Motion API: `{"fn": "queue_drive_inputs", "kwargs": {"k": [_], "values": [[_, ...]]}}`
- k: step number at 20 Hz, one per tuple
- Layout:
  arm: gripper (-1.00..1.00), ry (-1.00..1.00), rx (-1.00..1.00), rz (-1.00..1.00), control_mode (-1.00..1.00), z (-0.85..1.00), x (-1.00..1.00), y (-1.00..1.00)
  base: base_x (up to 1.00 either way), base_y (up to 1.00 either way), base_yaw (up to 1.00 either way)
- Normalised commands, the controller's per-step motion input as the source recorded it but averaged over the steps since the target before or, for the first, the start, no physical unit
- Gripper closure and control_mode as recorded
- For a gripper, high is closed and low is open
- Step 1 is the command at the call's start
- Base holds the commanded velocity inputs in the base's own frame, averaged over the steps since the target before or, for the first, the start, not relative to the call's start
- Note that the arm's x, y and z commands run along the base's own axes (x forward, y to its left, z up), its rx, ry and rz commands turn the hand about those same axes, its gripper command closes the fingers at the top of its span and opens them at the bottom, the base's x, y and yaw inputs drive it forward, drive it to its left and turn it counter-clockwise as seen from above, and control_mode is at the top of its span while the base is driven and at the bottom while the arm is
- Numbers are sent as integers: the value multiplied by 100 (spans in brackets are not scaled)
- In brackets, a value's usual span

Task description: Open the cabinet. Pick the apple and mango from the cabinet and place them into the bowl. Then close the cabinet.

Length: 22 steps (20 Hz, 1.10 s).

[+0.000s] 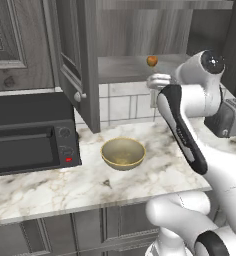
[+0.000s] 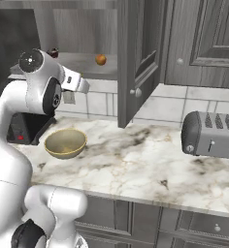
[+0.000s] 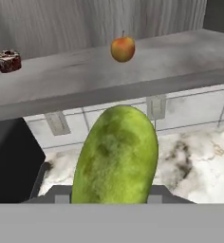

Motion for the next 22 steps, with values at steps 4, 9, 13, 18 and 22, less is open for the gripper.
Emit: {"fn": "queue_drive_inputs", "kwargs": {"k": [4, 9, 13, 18, 22], "values": [[100, 28, 0, 31, -100, 0, -43, 13, 0, 0, 0], [100, 32, -3, 20, -100, -15, -15, 48, 0, 0, 0], [100, 28, -12, 7, -100, -49, 0, 61, 0, 0, 0], [100, 13, -15, 0, -100, -82, 0, 36, 0, 0, 0], [100, 1, -6, 0, -100, -73, 7, 3, 0, 0, 0]]}}
